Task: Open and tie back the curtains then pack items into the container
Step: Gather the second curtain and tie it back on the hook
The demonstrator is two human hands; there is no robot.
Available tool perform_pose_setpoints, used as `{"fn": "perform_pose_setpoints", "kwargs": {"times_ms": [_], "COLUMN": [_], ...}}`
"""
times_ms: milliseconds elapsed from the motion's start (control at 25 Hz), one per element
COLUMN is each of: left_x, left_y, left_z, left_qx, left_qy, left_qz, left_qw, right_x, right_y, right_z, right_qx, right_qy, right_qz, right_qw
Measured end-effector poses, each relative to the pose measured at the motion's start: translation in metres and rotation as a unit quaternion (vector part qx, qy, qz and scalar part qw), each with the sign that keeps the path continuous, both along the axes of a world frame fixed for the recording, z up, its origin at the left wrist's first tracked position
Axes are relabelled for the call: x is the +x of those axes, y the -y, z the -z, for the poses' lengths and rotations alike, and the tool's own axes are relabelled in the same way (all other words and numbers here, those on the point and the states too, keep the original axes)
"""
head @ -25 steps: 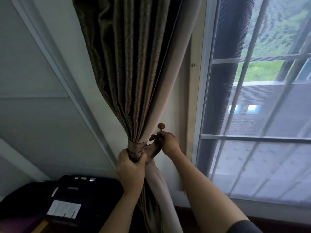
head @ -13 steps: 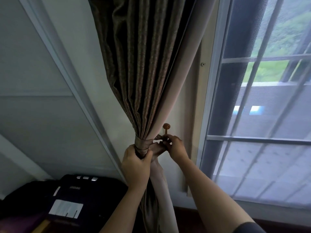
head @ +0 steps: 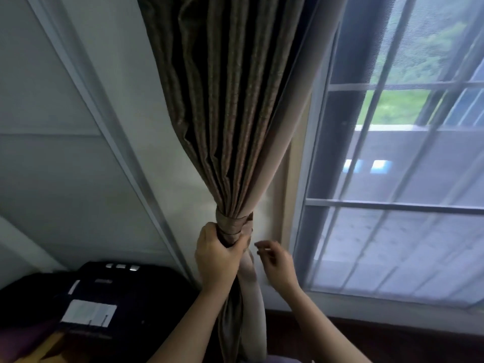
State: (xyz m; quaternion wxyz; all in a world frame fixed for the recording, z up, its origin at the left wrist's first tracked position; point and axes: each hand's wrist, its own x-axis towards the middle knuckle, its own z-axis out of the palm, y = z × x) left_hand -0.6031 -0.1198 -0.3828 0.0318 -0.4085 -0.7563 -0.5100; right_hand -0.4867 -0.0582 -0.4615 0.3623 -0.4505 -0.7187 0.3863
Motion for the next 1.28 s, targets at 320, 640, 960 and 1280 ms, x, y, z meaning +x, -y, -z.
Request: {"fn": "perform_pose_setpoints", "kwargs": {"times_ms": [320, 640, 960, 1280], "left_x": [0.032, 0.034, 0.027, 0.029], "left_y": [-0.007, -0.036, -0.046, -0.056], "left_z": [0.042, 0.080, 0.098, 0.122], "left_qx": [-0.103, -0.282, -0.277, -0.288], "left_qy": [0.127, -0.017, 0.013, 0.056], "left_qz": [0.304, 0.201, 0.282, 0.255], "left_qw": [0.938, 0.938, 0.918, 0.921], "right_x": [0.075, 0.081, 0.081, 0.076], "right_y": [-0.003, -0.005, -0.021, -0.024], "right_z": [0.007, 0.008, 0.029, 0.047], "right_qx": [-0.089, 0.023, 0.008, -0.084], "right_qy": [0.043, 0.070, 0.113, 0.038], "right_qz": [0.000, 0.070, 0.123, 0.117], "right_qw": [0.995, 0.995, 0.986, 0.989]}}
